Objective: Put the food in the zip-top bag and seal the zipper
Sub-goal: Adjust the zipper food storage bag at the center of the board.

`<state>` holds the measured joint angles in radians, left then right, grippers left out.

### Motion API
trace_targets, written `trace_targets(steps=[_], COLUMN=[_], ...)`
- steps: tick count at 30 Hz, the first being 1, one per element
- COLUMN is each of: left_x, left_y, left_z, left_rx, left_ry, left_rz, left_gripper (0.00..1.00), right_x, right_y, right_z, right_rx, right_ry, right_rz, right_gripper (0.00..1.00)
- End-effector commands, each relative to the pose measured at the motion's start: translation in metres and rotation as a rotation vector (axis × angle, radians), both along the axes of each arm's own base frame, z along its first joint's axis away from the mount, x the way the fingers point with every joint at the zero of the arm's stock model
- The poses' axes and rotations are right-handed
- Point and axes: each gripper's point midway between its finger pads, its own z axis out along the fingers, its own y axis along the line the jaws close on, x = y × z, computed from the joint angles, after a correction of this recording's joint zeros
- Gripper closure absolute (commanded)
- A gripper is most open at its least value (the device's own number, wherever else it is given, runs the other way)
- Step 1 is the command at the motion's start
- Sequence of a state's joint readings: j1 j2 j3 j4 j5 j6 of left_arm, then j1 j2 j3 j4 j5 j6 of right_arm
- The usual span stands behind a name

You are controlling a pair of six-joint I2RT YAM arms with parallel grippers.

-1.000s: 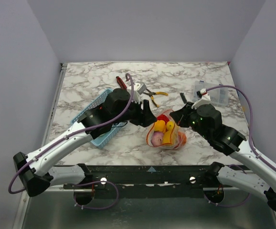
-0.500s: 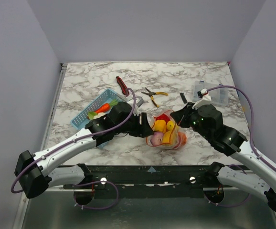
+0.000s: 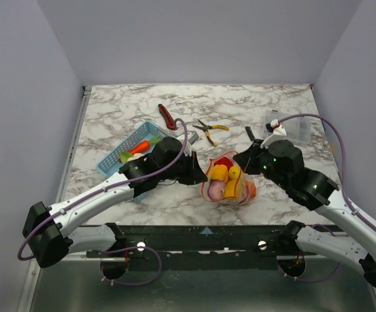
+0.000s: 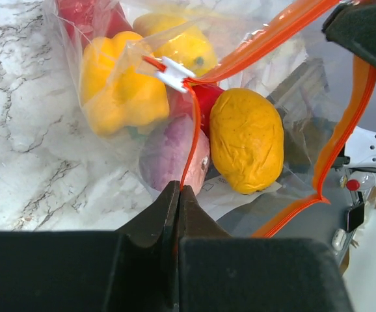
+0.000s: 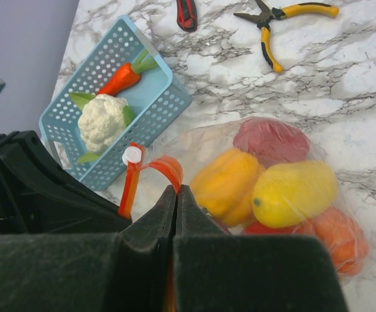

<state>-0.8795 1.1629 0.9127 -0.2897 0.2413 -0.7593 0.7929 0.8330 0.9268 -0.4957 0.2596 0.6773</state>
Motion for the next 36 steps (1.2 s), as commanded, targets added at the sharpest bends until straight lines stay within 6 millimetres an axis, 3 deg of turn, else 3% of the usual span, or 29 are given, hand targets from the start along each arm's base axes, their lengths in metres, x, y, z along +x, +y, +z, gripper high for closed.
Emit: trace_targets(steps=[1,9,14,19,24,30,34,36], left_x=[0.004,0.014,0.008,0.001,-0.001,0.019,0.02,0.019], left_y=[0.0,0.015,0.016,0.023,0.025,0.024,0.028,0.035], left_z=[0.029,0.068,0.085,0.078,0.066,0.06,0.053,0.054], left_rx=[0.006,0.081,0.081,0.09,0.027,-0.133,-0.224,-0.261], left_ry=[-0.059,-0.14,-0.156,-0.161,-0.139,-0.019,0.008,0.0], left_rz=[-0.006,0.019,-0.073,-0.162,-0.231,-0.068,0.036,0.09], left_gripper=[1.0,1.0,1.0,1.0,1.0,1.0,1.0,0.87], right_x=[-0.007,-0.028,-0.05,-0.056,-0.053,-0.052,-0.049,-0.046], right_y=[0.005,0.032,0.072,0.091,0.101,0.112,0.115,0.114], right_z=[0.011,0.015,0.028,0.033,0.006,-0.013,-0.023,-0.025], right_rx=[-0.041,0.002,0.202,0.31,0.272,0.298,0.308,0.319], right_ry=[-0.017,0.027,0.075,0.083,0.146,0.17,0.188,0.189], right_rz=[0.084,0.267,0.443,0.521,0.545,0.566,0.547,0.529], right_gripper=[1.0,1.0,1.0,0.99,0.98,1.0,1.0,1.0])
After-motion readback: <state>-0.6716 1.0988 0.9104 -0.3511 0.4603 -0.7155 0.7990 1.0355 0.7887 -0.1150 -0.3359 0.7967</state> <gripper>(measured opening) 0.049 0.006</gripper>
